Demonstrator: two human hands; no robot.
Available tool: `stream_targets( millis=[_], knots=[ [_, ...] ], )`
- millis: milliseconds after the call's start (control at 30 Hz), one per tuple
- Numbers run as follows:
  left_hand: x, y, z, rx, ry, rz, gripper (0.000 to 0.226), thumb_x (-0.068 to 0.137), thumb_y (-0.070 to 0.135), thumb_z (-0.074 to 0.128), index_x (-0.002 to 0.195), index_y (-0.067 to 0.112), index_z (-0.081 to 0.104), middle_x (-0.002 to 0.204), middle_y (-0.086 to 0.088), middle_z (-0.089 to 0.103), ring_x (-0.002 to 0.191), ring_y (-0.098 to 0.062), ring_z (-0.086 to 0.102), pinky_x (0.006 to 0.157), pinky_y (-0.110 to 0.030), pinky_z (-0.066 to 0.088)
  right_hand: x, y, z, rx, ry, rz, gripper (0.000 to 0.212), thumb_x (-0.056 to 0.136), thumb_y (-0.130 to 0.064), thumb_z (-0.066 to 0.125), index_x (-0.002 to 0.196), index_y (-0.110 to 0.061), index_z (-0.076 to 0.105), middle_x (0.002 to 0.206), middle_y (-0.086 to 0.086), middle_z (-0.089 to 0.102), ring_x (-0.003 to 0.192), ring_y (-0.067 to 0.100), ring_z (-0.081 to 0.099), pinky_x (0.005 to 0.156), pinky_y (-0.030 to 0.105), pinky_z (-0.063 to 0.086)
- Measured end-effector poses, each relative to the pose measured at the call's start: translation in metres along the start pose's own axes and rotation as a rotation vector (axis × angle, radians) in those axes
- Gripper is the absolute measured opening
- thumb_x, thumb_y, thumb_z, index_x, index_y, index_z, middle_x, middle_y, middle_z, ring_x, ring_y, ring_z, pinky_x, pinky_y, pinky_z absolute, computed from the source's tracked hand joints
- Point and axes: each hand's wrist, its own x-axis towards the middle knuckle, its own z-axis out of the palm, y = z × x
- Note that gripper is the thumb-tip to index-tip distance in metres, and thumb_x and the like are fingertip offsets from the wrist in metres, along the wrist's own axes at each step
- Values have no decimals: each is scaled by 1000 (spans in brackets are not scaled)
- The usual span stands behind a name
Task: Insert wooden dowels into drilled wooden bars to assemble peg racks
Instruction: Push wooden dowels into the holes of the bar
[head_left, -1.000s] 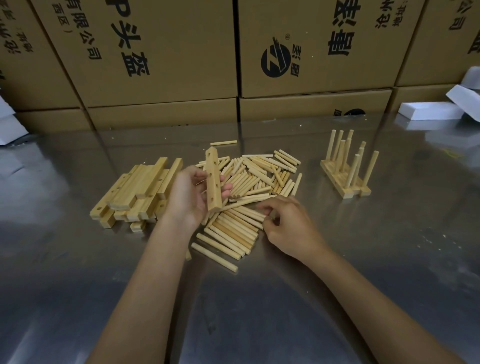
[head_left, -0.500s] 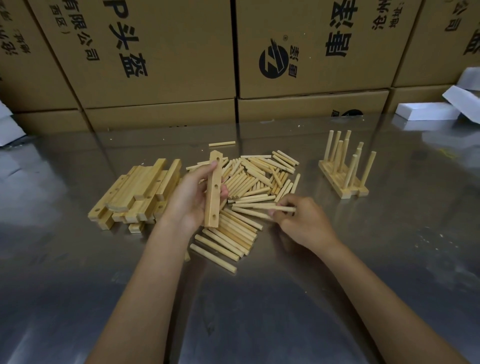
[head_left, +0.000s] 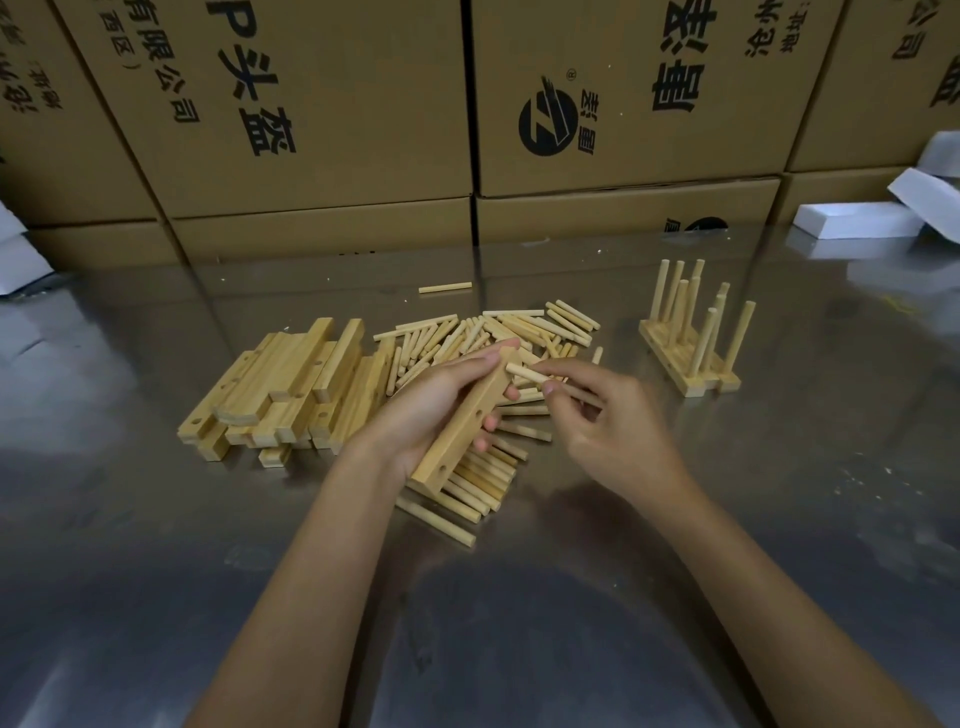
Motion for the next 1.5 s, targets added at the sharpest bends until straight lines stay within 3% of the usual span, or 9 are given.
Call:
stream_targets(
  millis=[300,467,600,767,933,1100,1167,1300,1500],
  knots=[
    [-1,-4,4,74,-2,55,34,100,25,58,134,27,63,100,-9,72,67,-15,64,44,-26,51,-1,6,0,-123,66,-89,16,90,-28,61,102,-31,72,61,-20,60,55,4,54,55,25,38],
    [0,-6,7,135,-12,85,36,102,24,54,138,28,59,92,-5,68,62,-14,61,43,-26,49,-4,10,8,-69,105,-42,19,90,-26,61,104,-28,73,80,-14,74,70,6,68,64,38,57],
    [2,-7,9,175,-9,76,37,102,25,53,138,30,59,89,-4,65,61,-14,59,43,-26,48,-6,13,13,17,126,-14,23,90,-18,65,111,-28,70,76,-41,63,82,-7,66,74,29,58],
    [-1,-5,13,186,-27,103,36,103,27,53,137,37,59,92,-3,65,65,-15,60,46,-27,51,-6,10,15,158,147,35,28,93,-12,64,86,-37,75,82,-24,73,84,1,68,71,18,54],
    [0,-3,16,188,51,129,36,103,25,52,137,36,57,100,-8,63,72,-17,61,50,-33,57,5,4,10,282,119,107,13,94,-17,65,95,-28,72,89,-12,72,83,-7,63,72,9,45],
    [-1,2,-4,40,317,132,37,103,20,51,139,26,54,103,-12,65,63,-14,65,51,-30,57,8,10,1,425,399,242,14,99,-23,54,94,-31,64,91,-13,66,87,0,60,79,21,46],
    [-1,5,-14,-61,419,120,26,103,21,51,128,26,55,97,-12,67,58,-14,66,49,-29,56,8,15,3,273,339,257,21,97,-13,54,87,-29,63,88,-9,65,79,-6,57,74,22,41],
    [-1,5,-27,-184,507,28,25,99,29,57,106,8,67,71,-7,69,50,-13,61,45,-24,54,0,23,26,-302,-127,93,11,92,-26,63,100,-26,71,101,-9,59,101,5,48,86,24,41],
    [-1,2,-26,-221,461,17,28,98,31,56,109,8,68,73,-3,69,46,-10,53,39,-22,43,2,17,24,-390,-76,95,9,94,-19,57,92,-27,61,96,-10,58,98,12,54,75,31,44]
  ],
)
